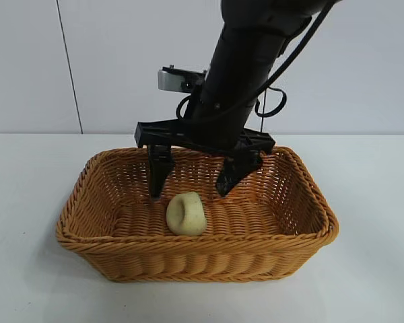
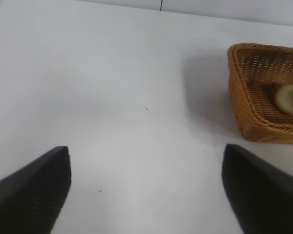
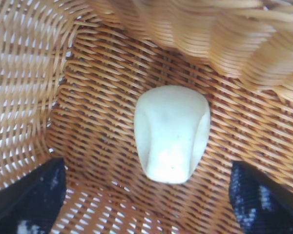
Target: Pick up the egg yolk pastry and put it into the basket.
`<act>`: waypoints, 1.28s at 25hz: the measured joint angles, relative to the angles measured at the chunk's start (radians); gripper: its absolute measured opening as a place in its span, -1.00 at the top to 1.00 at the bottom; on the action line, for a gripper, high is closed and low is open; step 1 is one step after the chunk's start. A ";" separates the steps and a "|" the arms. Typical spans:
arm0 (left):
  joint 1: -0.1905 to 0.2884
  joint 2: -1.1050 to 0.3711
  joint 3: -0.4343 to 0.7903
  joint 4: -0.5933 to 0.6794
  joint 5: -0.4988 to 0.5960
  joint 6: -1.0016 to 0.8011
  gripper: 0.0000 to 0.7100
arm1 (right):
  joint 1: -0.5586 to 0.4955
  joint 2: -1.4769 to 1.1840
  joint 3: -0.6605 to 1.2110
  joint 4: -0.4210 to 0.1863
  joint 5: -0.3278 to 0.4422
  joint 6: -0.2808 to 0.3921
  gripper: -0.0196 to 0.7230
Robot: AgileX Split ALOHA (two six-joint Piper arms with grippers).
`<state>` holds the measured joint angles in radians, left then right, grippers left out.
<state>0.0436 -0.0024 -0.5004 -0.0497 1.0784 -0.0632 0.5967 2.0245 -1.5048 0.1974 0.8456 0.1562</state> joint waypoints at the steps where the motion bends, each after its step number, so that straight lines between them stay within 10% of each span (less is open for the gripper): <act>1: 0.000 0.000 0.000 0.000 0.000 0.000 -0.72 | 0.000 -0.009 -0.027 -0.028 0.033 0.005 -0.86; 8: 0.000 0.000 0.000 0.000 0.000 0.000 -0.72 | -0.054 -0.026 -0.200 -0.232 0.263 0.072 -0.86; 24: 0.000 0.000 0.000 0.000 0.000 0.000 -0.72 | -0.581 -0.026 -0.217 -0.252 0.348 -0.019 -0.86; 32: 0.000 0.000 0.000 0.000 0.000 0.000 -0.72 | -0.676 -0.026 -0.217 -0.223 0.366 -0.069 -0.86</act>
<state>0.0436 -0.0024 -0.5004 -0.0497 1.0784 -0.0632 -0.0797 1.9984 -1.7218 -0.0253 1.2116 0.0868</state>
